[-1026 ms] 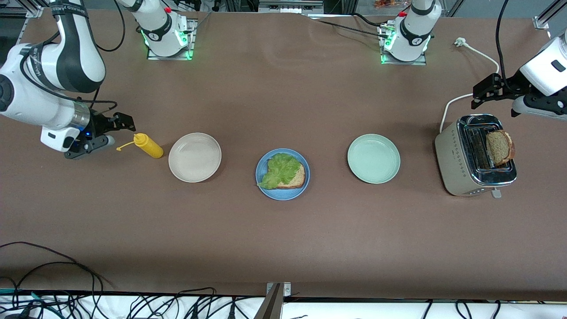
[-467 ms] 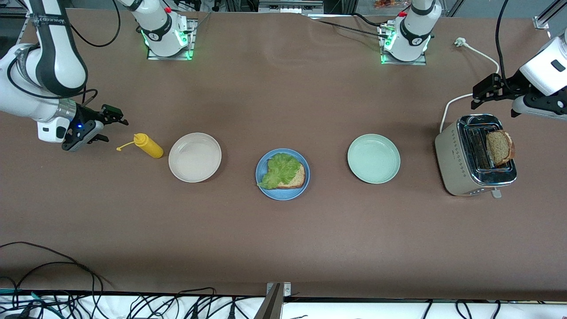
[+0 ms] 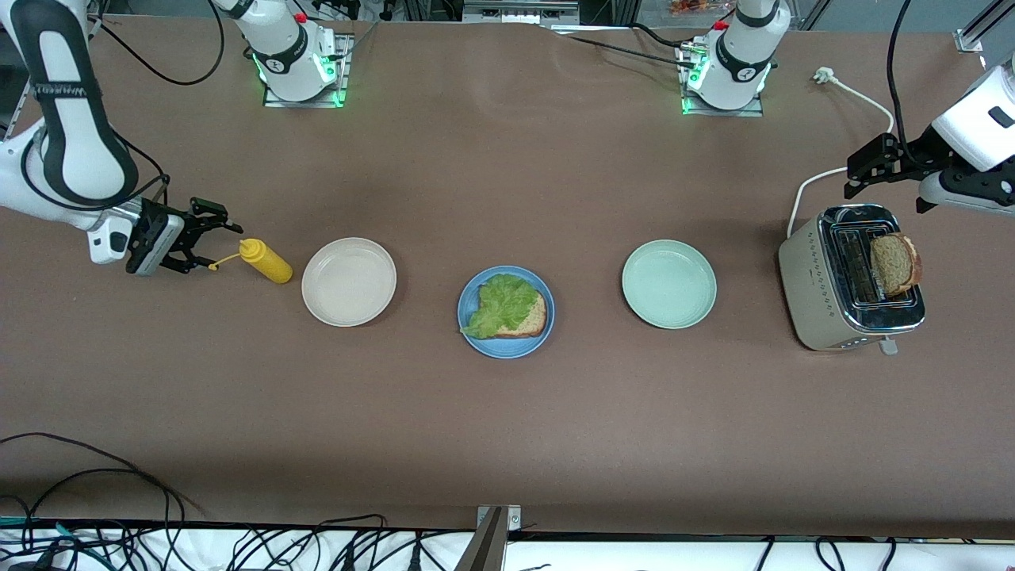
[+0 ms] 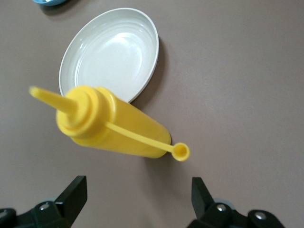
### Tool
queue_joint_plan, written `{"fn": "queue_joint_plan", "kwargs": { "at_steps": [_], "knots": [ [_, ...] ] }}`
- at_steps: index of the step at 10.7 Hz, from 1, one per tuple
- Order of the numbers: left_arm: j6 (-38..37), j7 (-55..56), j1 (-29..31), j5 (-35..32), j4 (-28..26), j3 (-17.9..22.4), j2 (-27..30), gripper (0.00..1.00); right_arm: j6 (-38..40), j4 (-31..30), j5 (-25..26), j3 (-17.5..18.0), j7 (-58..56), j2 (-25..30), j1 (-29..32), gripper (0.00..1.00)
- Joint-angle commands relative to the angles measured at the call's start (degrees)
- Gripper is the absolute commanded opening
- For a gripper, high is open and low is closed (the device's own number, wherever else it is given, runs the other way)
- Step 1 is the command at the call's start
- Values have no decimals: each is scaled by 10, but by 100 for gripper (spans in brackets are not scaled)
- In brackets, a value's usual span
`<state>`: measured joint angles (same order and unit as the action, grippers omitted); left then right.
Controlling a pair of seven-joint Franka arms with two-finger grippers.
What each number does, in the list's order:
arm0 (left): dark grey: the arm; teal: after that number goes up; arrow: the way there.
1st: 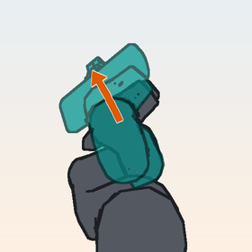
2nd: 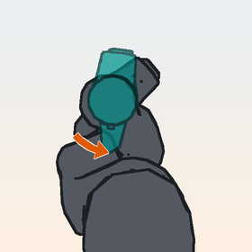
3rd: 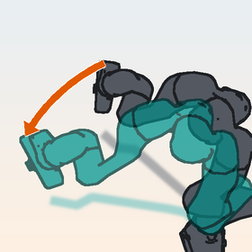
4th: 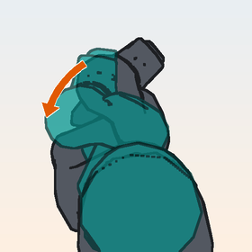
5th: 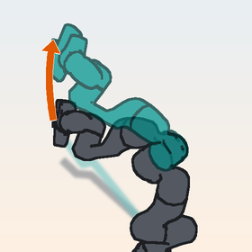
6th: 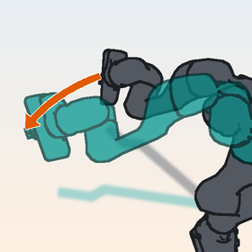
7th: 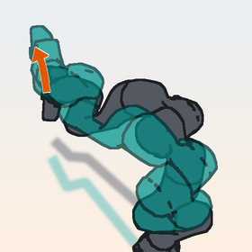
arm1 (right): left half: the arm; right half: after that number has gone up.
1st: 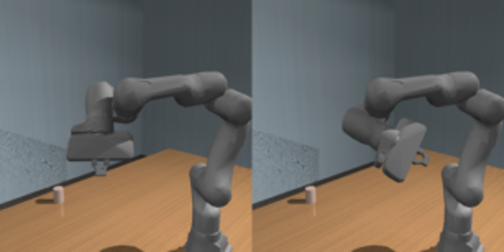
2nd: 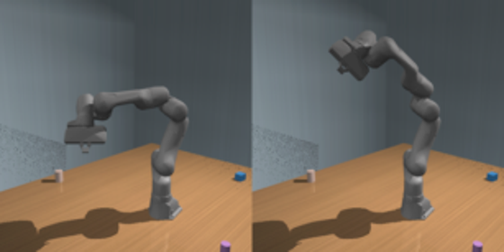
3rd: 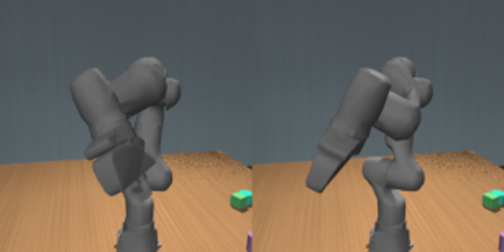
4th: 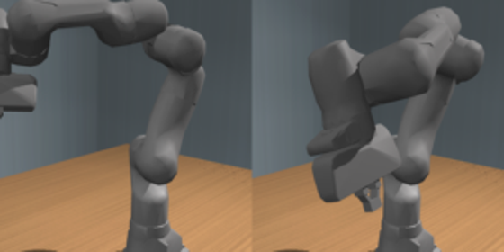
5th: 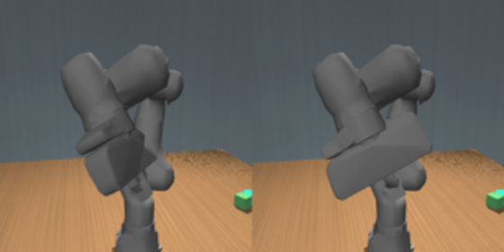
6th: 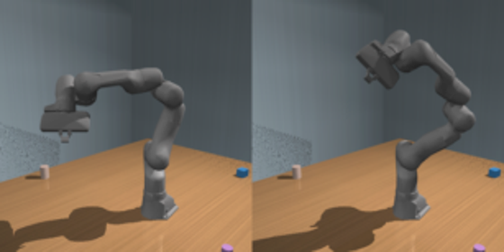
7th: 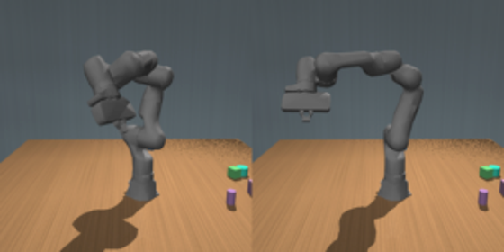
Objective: Make sandwich in blue plate with both arms
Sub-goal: 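Grasp the yellow squeeze bottle with the right gripper and lift it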
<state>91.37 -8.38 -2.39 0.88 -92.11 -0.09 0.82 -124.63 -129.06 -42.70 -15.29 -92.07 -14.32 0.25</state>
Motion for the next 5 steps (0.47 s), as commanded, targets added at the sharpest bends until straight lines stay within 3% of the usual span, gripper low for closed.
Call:
{"fn": "queue_joint_plan", "kwargs": {
  "at_steps": [1,5],
  "knots": [
    [8,-8,1,4,-7,0,8,100,4,2,-125,11,-191,-47,21,98],
    [10,-7,0,3,-7,-1,8,100,46,7,-215,11,-313,-77,25,98]
  ]
}}
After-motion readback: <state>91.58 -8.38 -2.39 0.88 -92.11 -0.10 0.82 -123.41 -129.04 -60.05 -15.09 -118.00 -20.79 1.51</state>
